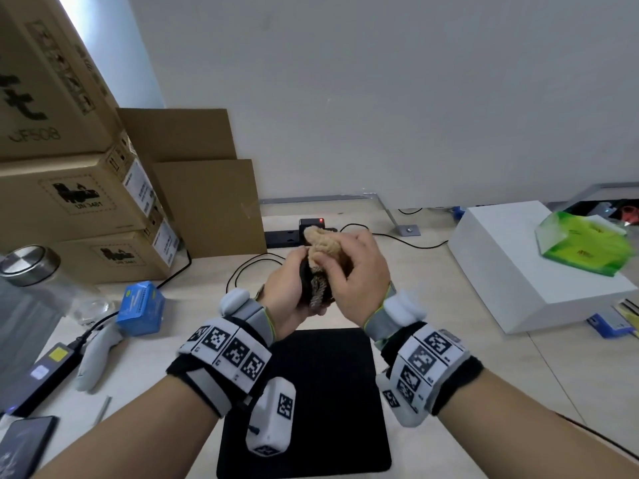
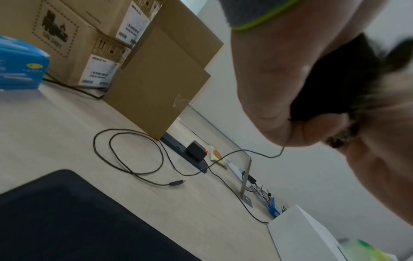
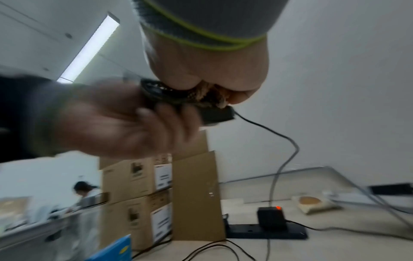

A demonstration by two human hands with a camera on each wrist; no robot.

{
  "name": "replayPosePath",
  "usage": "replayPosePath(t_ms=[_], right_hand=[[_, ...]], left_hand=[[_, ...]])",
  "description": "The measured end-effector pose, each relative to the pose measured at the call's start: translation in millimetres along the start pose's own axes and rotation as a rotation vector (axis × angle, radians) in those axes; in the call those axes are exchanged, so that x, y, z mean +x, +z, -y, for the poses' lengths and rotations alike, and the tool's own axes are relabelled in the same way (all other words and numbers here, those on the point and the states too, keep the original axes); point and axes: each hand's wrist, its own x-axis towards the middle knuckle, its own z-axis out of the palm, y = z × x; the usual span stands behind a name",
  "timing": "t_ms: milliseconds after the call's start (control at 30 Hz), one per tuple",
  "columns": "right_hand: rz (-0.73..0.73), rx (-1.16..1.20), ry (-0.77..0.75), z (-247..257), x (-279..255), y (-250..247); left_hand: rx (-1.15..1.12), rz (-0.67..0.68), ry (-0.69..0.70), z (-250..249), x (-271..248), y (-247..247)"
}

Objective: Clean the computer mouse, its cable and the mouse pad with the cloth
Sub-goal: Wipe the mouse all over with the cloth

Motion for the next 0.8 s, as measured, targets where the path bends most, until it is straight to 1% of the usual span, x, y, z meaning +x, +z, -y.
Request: replayPosePath(t_ms=[33, 133, 167, 233, 267, 333, 400, 467, 533, 567, 600, 667, 700, 733, 800], right_hand=[[-0.028, -0.023, 0.076, -7.3, 9.1, -4.6], [0.006, -0.029, 0.361, -25.0, 27.8, -19.4], [-0.009, -0.01, 0.421, -29.2, 29.5, -21.7], [-0.065, 0.031, 0.481, -29.3, 31.1, -25.9], [-0.085, 0.047, 0.484, -25.5, 31.0, -27.9], [-0.053, 0.079, 0.447, -17.2, 26.9, -23.2], [0.045, 0.095, 0.31, -5.2, 11.9, -10.9], [0.121, 0.076, 0.16, 4.5, -11.4, 2.7], [0.127, 0.071, 0.096, 4.4, -20.6, 7.3], [0.113, 0.065, 0.09, -1.4, -17.8, 6.2], [0.093, 0.057, 0.098, -6.8, -11.3, 2.7], [0.038, 0.028, 0.195, -18.6, 5.1, -5.2], [0.022, 0.015, 0.261, -21.7, 11.0, -8.2], [0.028, 0.004, 0.31, -24.1, 14.2, -9.1], [0.053, 0.0, 0.344, -27.1, 16.0, -8.7]], left_hand=[[0.024, 0.049, -0.013, 0.5, -2.3, -0.6], [0.052, 0.104, -0.039, 3.3, -6.7, -3.8], [0.043, 0.118, -0.049, 4.4, -7.0, -5.8], [0.051, 0.126, -0.077, 4.8, -7.3, -7.0], [0.059, 0.119, -0.084, 4.8, -8.4, -5.2], [0.069, 0.1, -0.081, 5.5, -9.3, 0.7], [0.068, 0.025, -0.046, 3.4, -8.4, 6.8], [0.035, -0.087, -0.028, 4.5, -0.4, 6.4], [0.023, -0.135, -0.033, 5.0, 4.6, 4.3], [0.031, -0.121, -0.036, 4.3, 3.4, 4.5], [0.038, -0.08, -0.031, 3.3, 0.2, 6.1], [0.063, 0.03, -0.048, 2.6, -5.4, 9.4], [0.066, 0.061, -0.053, 3.5, -6.2, 9.9], [0.06, 0.083, -0.048, 3.4, -6.4, 9.6], [0.016, 0.093, -0.044, 2.2, -6.4, 7.8]])
